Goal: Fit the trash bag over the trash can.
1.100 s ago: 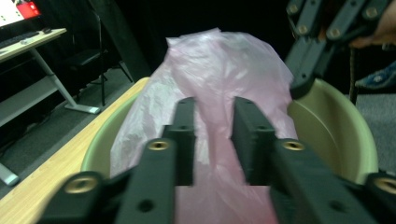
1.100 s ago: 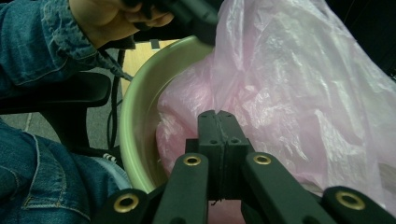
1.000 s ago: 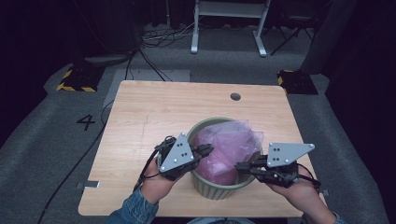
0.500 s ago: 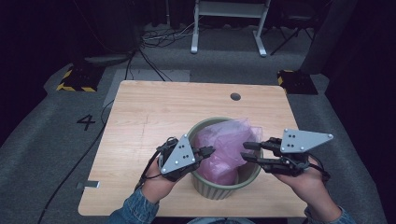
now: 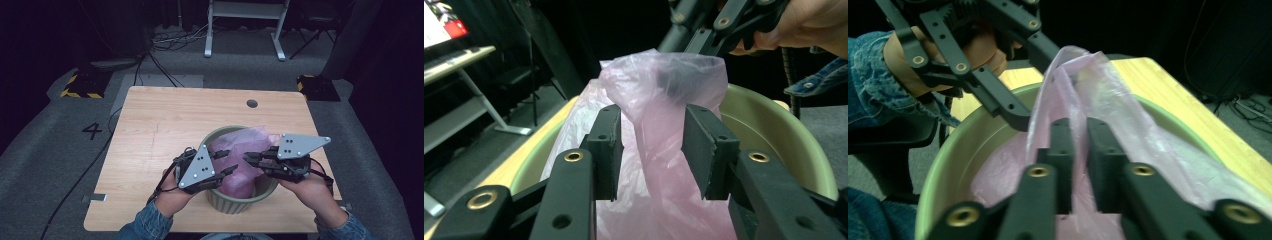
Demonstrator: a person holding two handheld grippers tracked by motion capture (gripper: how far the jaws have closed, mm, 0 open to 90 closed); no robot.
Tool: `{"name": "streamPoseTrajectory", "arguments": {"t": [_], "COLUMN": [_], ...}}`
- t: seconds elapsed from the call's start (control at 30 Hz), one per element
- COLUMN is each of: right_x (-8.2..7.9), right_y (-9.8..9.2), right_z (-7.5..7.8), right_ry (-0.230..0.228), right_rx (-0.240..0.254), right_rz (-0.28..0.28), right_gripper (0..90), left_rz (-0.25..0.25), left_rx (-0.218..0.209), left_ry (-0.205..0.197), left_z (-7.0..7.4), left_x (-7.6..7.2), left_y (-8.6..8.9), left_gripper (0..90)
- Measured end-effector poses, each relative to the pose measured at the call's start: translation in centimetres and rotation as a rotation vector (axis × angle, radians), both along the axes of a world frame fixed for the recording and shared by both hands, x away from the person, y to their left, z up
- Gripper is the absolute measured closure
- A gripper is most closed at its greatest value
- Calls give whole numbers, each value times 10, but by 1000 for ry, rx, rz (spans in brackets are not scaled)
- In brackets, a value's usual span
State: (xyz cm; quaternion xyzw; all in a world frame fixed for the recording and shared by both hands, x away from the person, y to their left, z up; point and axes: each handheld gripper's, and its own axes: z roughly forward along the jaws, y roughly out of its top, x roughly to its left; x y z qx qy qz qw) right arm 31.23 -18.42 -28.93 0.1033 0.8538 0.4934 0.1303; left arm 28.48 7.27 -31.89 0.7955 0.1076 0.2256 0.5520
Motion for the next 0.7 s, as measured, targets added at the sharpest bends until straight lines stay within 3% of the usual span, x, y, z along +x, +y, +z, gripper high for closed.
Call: {"name": "streamPoseTrajectory", "arguments": {"t": [0.23,0.4,0.7], "right_x": [0,3,14], "right_y": [-3,-18,-53], "right_z": [2,3,12], "right_ry": [20,43,60], "right_rx": [1,26,85], "right_rz": [-2,-35,-133], "right_gripper": [900,900,900], "left_rz": [20,31,69], "left_rx": [-31,-44,-57], "left_ry": [18,36,15], "left_z": [3,2,1], "left_x": [0,1,-2], "left_y": [8,18,41], "left_gripper": [896,898,897]}}
